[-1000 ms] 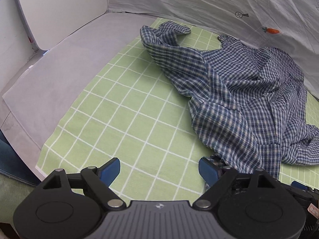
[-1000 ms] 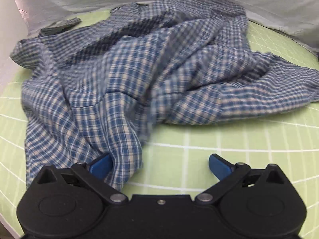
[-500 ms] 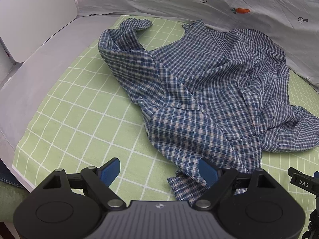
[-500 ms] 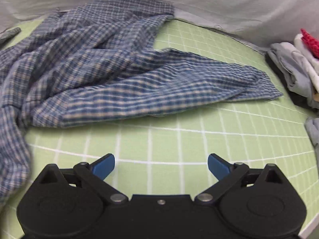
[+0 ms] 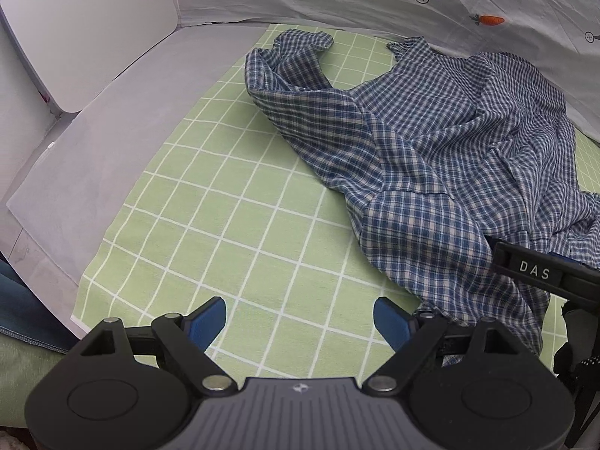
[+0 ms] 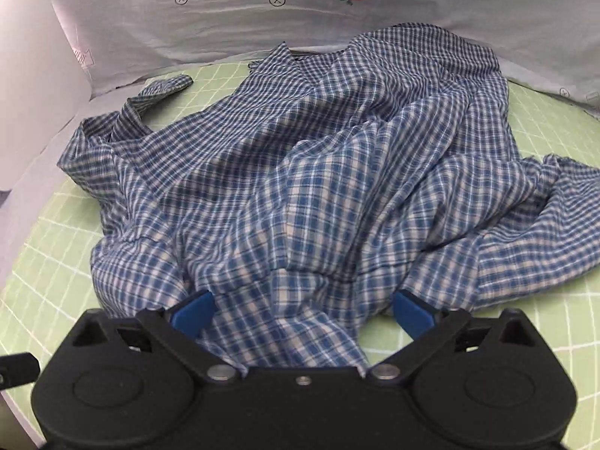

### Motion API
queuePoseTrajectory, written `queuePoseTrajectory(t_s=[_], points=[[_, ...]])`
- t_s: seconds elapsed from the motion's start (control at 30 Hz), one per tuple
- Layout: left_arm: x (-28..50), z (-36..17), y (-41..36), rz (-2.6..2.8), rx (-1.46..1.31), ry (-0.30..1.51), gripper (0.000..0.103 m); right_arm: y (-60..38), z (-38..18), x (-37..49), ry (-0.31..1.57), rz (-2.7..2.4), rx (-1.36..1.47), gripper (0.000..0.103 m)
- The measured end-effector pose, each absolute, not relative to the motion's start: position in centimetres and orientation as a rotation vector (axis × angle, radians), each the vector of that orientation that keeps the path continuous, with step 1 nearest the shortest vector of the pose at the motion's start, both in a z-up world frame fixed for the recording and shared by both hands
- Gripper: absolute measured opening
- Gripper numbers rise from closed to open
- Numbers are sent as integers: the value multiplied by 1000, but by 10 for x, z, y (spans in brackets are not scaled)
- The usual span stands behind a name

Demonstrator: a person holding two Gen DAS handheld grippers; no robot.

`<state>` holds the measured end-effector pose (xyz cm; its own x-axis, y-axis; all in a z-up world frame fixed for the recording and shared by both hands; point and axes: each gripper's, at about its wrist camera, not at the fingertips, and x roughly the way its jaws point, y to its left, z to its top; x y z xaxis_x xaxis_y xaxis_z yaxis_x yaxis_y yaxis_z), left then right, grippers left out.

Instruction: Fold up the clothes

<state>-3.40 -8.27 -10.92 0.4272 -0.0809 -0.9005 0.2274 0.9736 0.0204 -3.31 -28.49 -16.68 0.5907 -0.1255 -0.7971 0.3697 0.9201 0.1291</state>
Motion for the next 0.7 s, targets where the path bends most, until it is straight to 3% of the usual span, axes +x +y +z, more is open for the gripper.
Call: queuePoseTrajectory(t_s=[0.23,0.37,0.43,0.5,0.7], points=[[-21,-114,-70,-193,149,1141,86,-272,-187,-22,943,-310,276,98],[-15,-114,-76,-213,143,1136,86,-278,-185,-33,932,-279,287,72],[-13,-115,-82,-227,140,1135,86,-281,-183,-42,914,-256,275,47],[-14,-115,-91,-241,139,1136,86,-282,-181,-54,909,-240,228,35],[-27,-114,-119,-267,129,1131,86,-321,-173,-104,950,-284,129,31]])
